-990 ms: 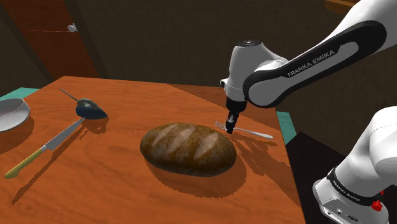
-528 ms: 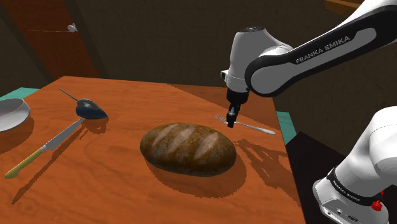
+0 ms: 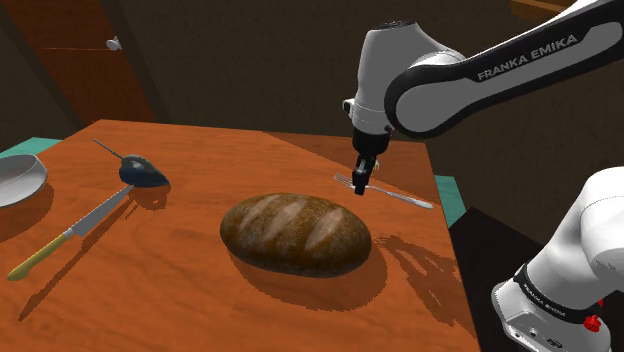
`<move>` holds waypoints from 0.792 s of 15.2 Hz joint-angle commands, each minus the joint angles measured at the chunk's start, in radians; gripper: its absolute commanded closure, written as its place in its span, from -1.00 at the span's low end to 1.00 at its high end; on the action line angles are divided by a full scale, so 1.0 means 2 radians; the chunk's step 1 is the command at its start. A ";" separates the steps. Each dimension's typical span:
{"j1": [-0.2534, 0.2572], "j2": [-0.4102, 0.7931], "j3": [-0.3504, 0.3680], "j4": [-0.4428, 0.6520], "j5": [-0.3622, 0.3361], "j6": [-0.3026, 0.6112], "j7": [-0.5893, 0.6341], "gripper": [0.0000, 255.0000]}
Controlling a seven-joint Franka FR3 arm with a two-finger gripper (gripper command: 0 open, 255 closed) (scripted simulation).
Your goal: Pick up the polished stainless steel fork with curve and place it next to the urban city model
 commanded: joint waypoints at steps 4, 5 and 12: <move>0.023 0.022 0.042 0.025 0.006 0.000 0.062 1.00; 0.027 0.029 0.051 0.032 0.006 0.000 0.075 1.00; 0.054 0.090 0.111 0.098 -0.010 -0.002 0.174 1.00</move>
